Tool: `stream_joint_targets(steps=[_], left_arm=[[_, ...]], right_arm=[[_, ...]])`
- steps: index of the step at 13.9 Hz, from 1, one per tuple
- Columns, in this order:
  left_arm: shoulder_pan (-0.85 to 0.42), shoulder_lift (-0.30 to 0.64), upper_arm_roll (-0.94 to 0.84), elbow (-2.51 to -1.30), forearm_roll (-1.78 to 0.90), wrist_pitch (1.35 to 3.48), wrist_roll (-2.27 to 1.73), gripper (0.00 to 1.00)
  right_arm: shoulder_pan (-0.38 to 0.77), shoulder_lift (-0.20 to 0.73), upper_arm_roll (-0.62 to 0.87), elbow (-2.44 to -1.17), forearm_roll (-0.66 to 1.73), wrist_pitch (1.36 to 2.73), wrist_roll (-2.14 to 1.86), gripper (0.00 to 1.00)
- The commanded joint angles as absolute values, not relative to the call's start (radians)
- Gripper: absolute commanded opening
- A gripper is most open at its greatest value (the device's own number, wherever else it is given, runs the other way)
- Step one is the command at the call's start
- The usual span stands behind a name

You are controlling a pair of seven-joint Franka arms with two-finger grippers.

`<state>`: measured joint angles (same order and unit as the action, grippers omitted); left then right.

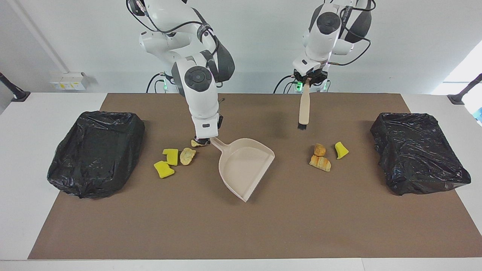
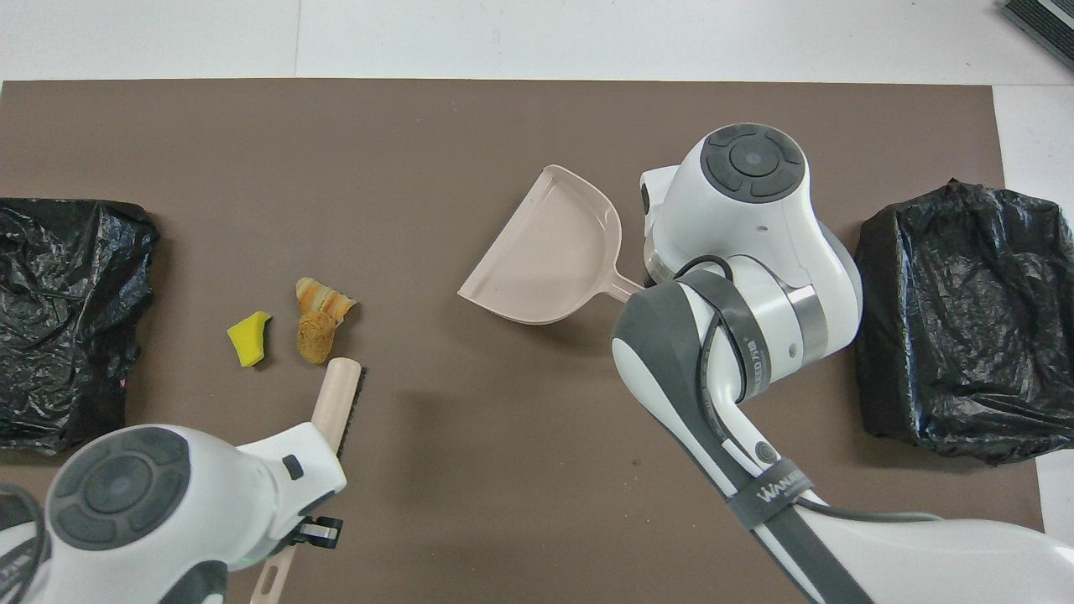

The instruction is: Sweep and dump trash in bin

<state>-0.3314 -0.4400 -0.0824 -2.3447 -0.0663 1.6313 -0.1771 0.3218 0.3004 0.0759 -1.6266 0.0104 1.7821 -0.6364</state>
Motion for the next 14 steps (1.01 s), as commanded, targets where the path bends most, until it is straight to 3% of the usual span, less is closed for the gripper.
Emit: stream_joint_targets(steps=[1,4,7,11,14], left_arm=[[-0.171,-0.410,-0.095,-2.339,-0.075,1.714,-0.108,0.00],[-0.046,-0.286,-0.094,-2.286,-0.084,1.903,-0.091,0.00],[0.050,-0.131,-0.094,-2.131,-0.084,1.890,-0.019,0.00],[0.107,-0.034,-0.094,-2.149,-0.074,1.954,0.048,0.00],[0.110,-0.063,-0.091,-2.247,-0.074,1.982,0.041,0.00]], right_arm=[[0.328,0.264,0.086,-1.663,-0.049,1.775,-0.820,0.00],[0.330,0.224,0.086,-1.741,-0.072,1.792,-0.897,0.00],[0.337,0.192,0.086,-1.824,-0.095,1.841,-0.911,0.00],[0.374,0.198,0.086,-1.902,-0.129,1.960,-0.907,0.00],[0.379,0.199,0.086,-1.907,-0.184,1.965,-0.911,0.00]])
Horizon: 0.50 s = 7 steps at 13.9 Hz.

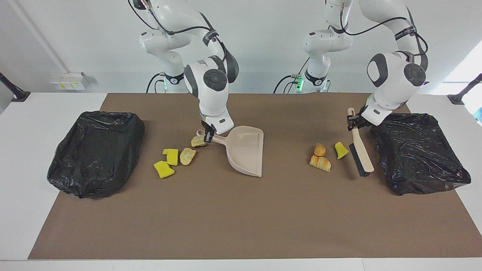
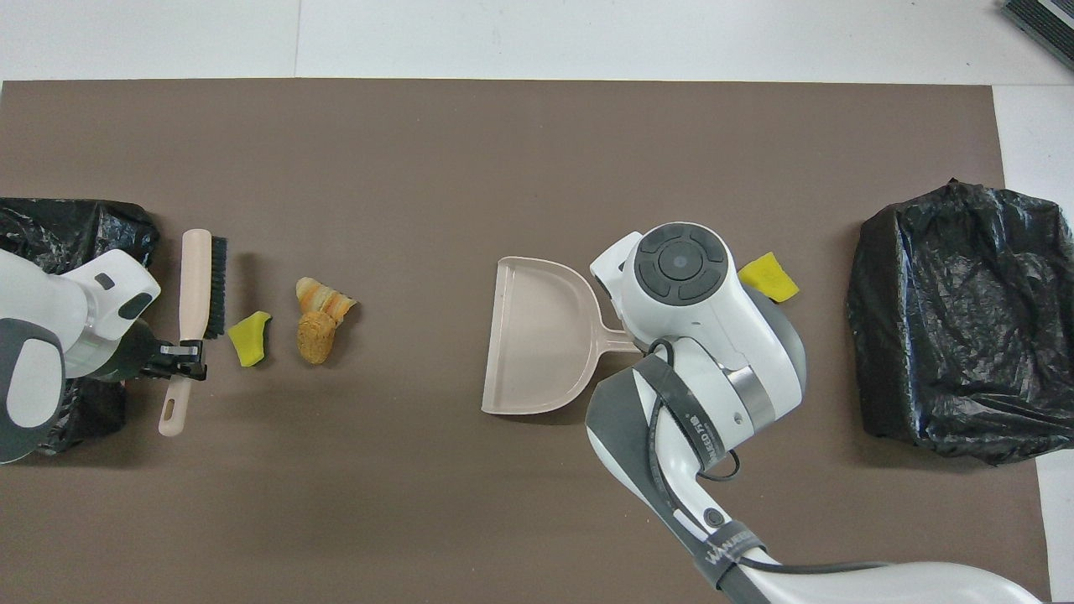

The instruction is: Sweep and dump trash in bin

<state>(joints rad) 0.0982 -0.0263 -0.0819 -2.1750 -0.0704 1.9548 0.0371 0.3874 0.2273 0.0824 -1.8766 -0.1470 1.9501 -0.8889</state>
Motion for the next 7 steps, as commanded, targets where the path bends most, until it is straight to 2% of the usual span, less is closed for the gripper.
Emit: stream_joint_targets(steps=[1,4,7], left_arm=[[0.110,-0.084,-0.092,-2.285,-0.074,1.997,0.028,0.00],[0.087,-0.106,-0.097,-2.331,-0.074,2.009,-0.035,0.00],[-0.012,-0.101,-0.097,-2.367,-0.074,2.078,-0.170,0.00]], right_arm=[[0.379,0.202,0.086,-1.907,-0.189,1.967,-0.911,0.00],[0.410,0.224,0.086,-1.907,-0.209,1.986,-0.897,0.00],[0.422,0.235,0.086,-1.907,-0.209,2.008,-0.865,0.00]])
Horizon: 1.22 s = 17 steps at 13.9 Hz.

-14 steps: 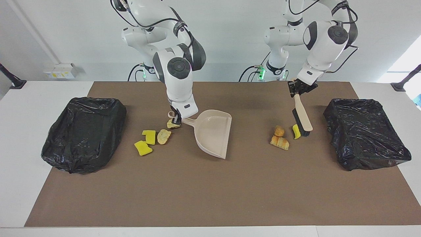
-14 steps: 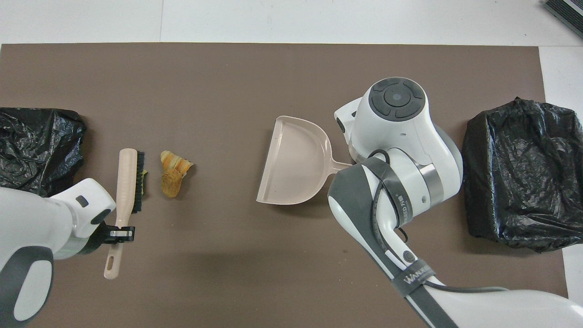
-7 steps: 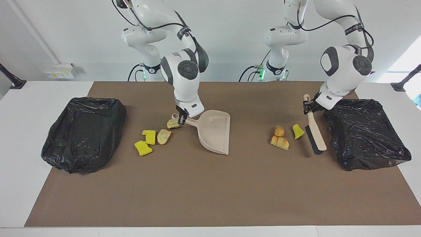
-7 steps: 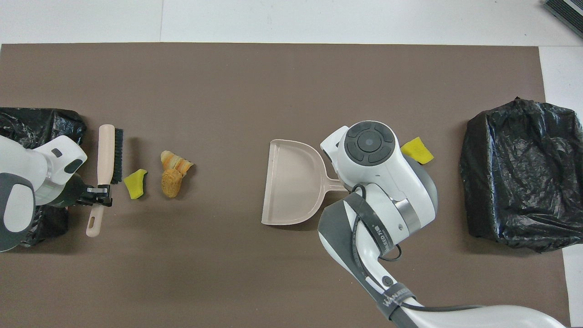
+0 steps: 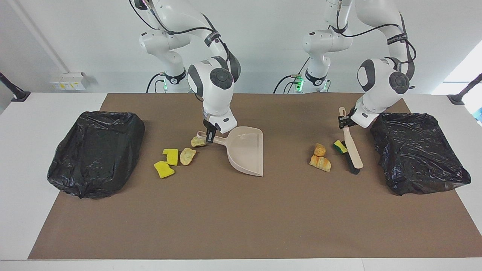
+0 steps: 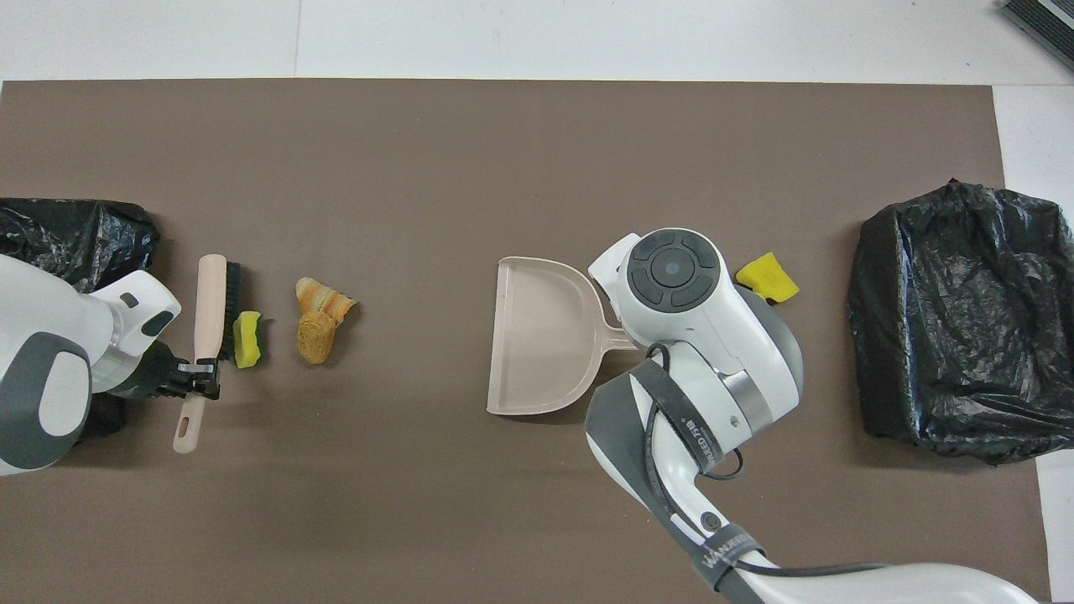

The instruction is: Sweep and dump trash in bin

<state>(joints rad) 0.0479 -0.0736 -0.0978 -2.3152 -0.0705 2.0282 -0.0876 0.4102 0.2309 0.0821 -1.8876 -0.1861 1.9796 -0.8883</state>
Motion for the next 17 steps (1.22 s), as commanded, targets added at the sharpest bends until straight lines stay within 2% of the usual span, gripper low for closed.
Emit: stream_joint_targets(steps=[1,6,9,17], left_arm=[[-0.055,-0.101,-0.097,-2.367,-0.075,2.085,-0.214,0.00],[-0.234,-0.095,-0.098,-2.362,-0.112,2.170,-0.402,0.00],[-0.333,-0.058,-0.100,-2.353,-0.155,2.236,-0.406,0.00],[-0.554,-0.052,-0.101,-2.296,-0.321,2.246,-0.443,0.00]], right_arm=[[0.425,0.236,0.086,-1.907,-0.209,2.009,-0.848,0.00],[0.433,0.242,0.086,-1.907,-0.209,2.029,-0.845,0.00],[0.439,0.247,0.086,-1.907,-0.207,2.031,-0.813,0.00],[0.439,0.250,0.087,-1.908,-0.206,2.043,-0.805,0.00]])
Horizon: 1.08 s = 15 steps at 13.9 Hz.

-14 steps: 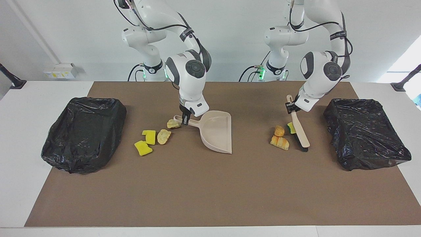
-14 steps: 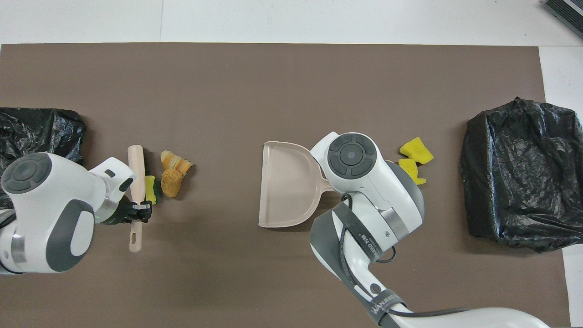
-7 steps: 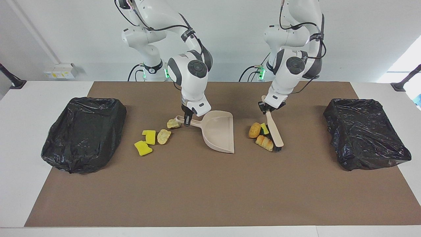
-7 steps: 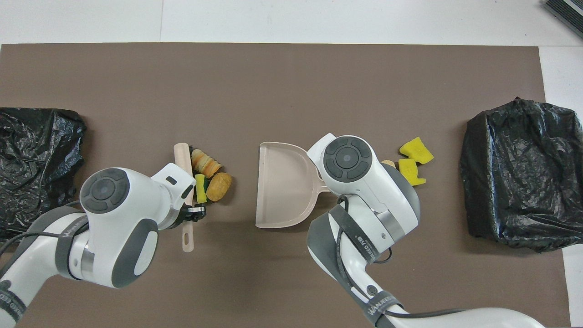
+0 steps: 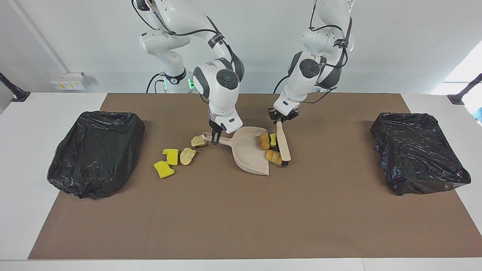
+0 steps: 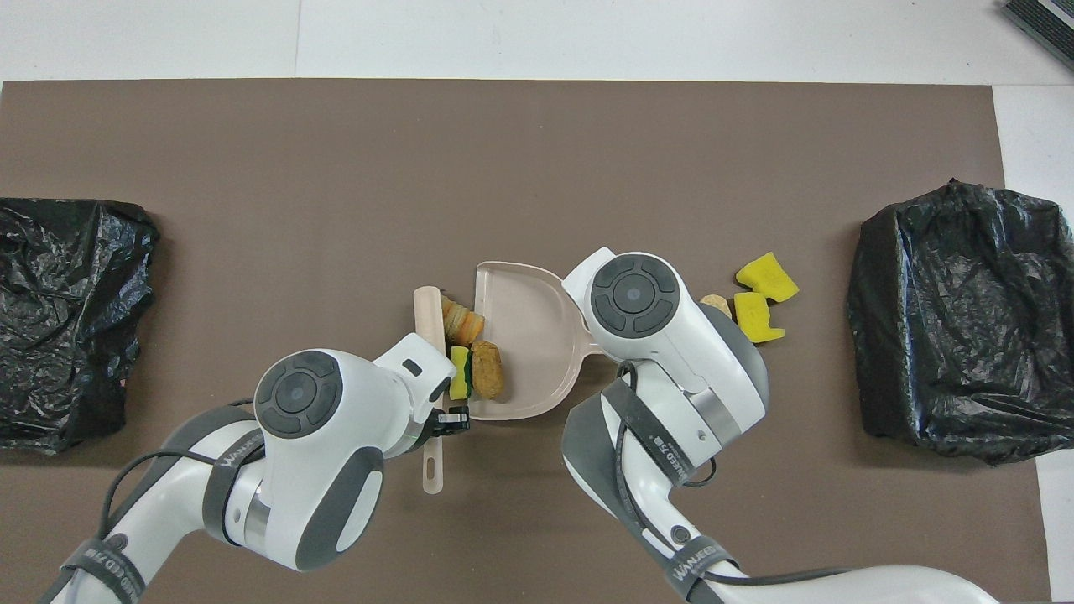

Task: Sweep and dump trash in bin
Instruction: 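Sweep the sponge and chunks into the dustpan with the left gripper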

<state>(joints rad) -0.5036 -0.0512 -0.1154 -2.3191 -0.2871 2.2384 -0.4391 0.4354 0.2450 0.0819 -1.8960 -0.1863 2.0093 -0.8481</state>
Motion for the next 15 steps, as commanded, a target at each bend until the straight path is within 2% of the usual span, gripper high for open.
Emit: stream_joint_targets(steps=[1,7,11,15], left_arm=[[-0.570,-0.052,-0.103,-2.293,-0.322,2.246,-0.443,0.00],[-0.575,-0.060,-0.092,-2.220,-0.325,2.186,-0.478,0.00],[-0.460,-0.145,-0.091,-2.122,-0.313,1.931,-0.489,0.00],[-0.446,-0.195,-0.097,-2.120,-0.175,1.816,-0.602,0.00]], right_arm=[[0.439,0.250,0.086,-1.908,-0.206,2.043,-0.805,0.00],[0.437,0.250,0.086,-1.905,-0.204,2.039,-0.805,0.00],[0.407,0.224,0.086,-1.890,-0.189,2.020,-0.837,0.00],[0.345,0.186,0.086,-1.855,-0.141,1.968,-0.957,0.00]])
